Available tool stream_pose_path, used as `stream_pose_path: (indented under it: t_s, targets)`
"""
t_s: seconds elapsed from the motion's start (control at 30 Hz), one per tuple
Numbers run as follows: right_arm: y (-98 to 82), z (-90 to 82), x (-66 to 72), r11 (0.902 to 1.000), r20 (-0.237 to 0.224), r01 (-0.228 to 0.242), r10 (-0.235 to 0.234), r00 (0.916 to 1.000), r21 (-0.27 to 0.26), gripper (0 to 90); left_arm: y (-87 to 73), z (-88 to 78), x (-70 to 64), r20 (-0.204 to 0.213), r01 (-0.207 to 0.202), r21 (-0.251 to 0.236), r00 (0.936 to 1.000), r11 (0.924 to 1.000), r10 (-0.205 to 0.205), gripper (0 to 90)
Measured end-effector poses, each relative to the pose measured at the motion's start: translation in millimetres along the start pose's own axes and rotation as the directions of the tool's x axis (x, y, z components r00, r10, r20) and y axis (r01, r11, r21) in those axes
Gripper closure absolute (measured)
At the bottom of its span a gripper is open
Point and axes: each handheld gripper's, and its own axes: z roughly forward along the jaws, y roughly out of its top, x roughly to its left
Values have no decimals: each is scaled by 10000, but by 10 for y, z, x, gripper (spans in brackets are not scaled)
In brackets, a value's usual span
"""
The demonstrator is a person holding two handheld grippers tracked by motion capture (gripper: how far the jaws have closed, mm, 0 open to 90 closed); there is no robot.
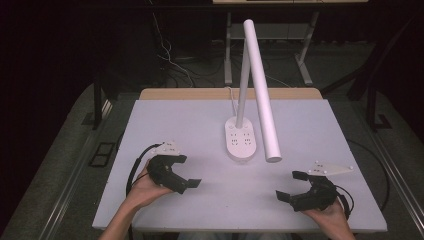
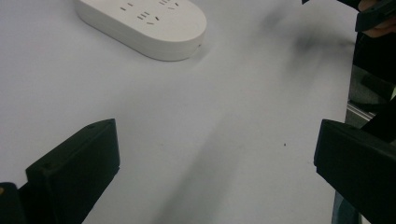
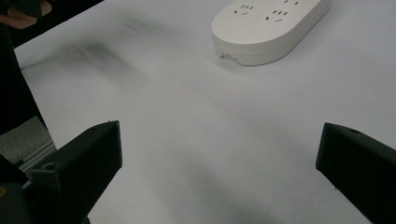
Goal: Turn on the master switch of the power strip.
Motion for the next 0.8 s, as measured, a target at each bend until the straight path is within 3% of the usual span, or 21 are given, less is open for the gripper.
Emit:
stream_pose_path:
  t_s: [0.27, 0.8]
  targets:
    - [4, -29, -7, 9996, 64, 5, -3, 10000, -265, 0, 137, 1, 61, -26, -83, 175, 10000, 9998, 84, 0]
    - [-4, -37, -9, 9998, 80, -23, 25, 10000, -220, 0, 408, 114, 164, -102, -369, 507, 9992, 9980, 375, 0]
